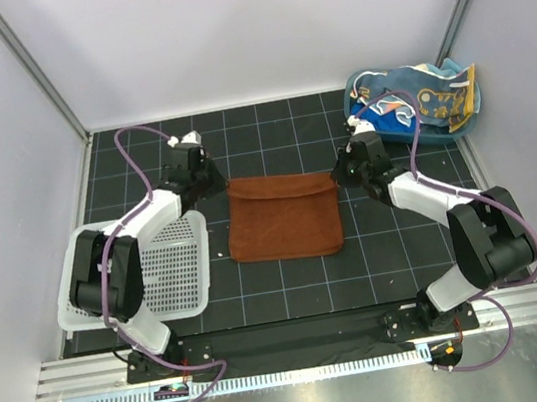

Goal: Fold and stack the towels
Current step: Fold the towel

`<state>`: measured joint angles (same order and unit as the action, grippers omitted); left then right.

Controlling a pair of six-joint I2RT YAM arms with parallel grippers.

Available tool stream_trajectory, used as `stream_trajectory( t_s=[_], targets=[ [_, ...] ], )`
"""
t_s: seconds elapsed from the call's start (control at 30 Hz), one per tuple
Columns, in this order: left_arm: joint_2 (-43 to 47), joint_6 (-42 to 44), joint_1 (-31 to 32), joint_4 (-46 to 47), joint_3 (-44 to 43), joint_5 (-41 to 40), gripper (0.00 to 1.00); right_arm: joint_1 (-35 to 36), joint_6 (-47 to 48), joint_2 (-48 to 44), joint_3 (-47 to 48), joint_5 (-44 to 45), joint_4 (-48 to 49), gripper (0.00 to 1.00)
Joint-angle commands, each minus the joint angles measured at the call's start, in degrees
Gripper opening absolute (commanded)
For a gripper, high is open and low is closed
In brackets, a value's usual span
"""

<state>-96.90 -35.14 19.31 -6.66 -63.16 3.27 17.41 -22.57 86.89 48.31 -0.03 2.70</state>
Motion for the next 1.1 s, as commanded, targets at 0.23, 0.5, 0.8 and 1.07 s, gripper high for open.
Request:
stream_trajectory(
  t_s=[0.23,0.5,0.8,1.07],
  targets=[
    [7.1,-1.1,2.3,-0.5,5.5,-5.1,0.0,2.7,-0.5,-8.0,-5.0,4.5,0.9,0.01],
    [11.0,-1.3,3.0,-4.1,7.8,-7.2,0.0,5.2,-1.0,-11.7,-7.0,6.2,-1.0,0.01],
    [14.2,-1.0,4.1,-5.7,10.6,-7.0,0.0,6.0,-1.5,-14.4,-9.6,7.4,-1.9,0.01],
    [14.7,-0.5,5.3,-7.2,11.9,-8.5,0.0,6.8,-2.4,-16.9,-12.4,8.0,-1.8,0.01]
  ],
)
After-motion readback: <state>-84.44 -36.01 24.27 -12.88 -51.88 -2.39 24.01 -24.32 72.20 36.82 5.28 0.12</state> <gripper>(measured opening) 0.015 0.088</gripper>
